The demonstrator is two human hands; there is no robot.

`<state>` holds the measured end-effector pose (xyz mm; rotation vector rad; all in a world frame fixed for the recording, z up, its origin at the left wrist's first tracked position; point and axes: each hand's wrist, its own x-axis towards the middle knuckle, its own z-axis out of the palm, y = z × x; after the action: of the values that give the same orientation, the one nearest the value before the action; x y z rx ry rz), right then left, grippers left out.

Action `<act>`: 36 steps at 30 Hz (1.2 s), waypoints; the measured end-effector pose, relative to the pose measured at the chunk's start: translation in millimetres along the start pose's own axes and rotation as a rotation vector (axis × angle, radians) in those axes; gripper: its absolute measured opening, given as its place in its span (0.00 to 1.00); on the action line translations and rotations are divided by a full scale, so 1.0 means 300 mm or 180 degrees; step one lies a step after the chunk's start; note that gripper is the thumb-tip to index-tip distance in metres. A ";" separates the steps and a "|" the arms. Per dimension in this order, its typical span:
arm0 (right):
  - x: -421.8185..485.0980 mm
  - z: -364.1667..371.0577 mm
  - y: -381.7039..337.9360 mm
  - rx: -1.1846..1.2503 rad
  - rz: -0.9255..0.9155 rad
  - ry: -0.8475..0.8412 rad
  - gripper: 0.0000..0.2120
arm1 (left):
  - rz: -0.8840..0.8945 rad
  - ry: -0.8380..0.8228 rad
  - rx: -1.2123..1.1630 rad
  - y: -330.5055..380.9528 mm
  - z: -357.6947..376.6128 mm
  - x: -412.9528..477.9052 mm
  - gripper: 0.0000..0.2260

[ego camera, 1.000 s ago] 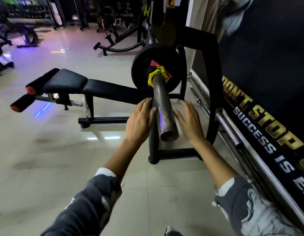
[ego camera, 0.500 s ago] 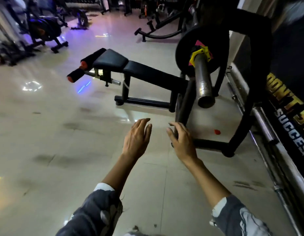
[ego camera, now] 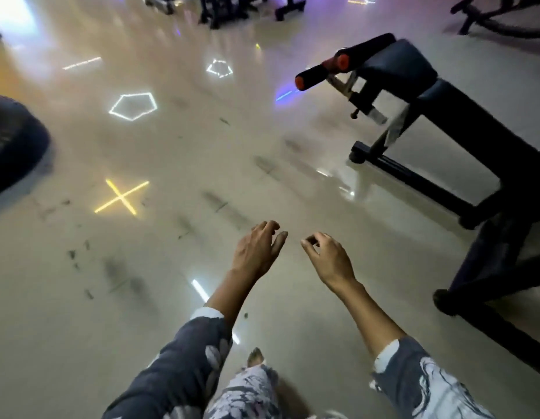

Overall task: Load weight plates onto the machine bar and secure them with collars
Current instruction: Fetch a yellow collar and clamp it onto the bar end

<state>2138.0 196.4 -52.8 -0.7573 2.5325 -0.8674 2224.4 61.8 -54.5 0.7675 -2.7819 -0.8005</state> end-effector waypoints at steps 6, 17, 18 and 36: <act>0.344 0.106 -0.213 -0.0241 -0.0199 -0.0216 0.13 | -0.0177 -0.0144 0.0252 -0.252 -0.134 0.270 0.16; 1.236 0.226 -0.405 -0.0392 -0.0463 -0.0573 0.14 | -0.0180 -0.0298 0.0404 -0.584 -0.234 1.073 0.16; 1.327 0.223 -0.431 -0.0368 -0.0438 -0.0612 0.15 | -0.0207 -0.0340 0.0385 -0.603 -0.262 1.163 0.16; 2.901 0.265 -0.869 -0.0261 -0.0222 -0.0521 0.14 | -0.0075 -0.0494 0.0251 -1.039 -0.547 2.817 0.16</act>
<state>1583.4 -526.8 -79.8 -0.9084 2.4216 -0.6962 1679.0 -673.0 -81.5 0.7841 -2.9630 -0.7907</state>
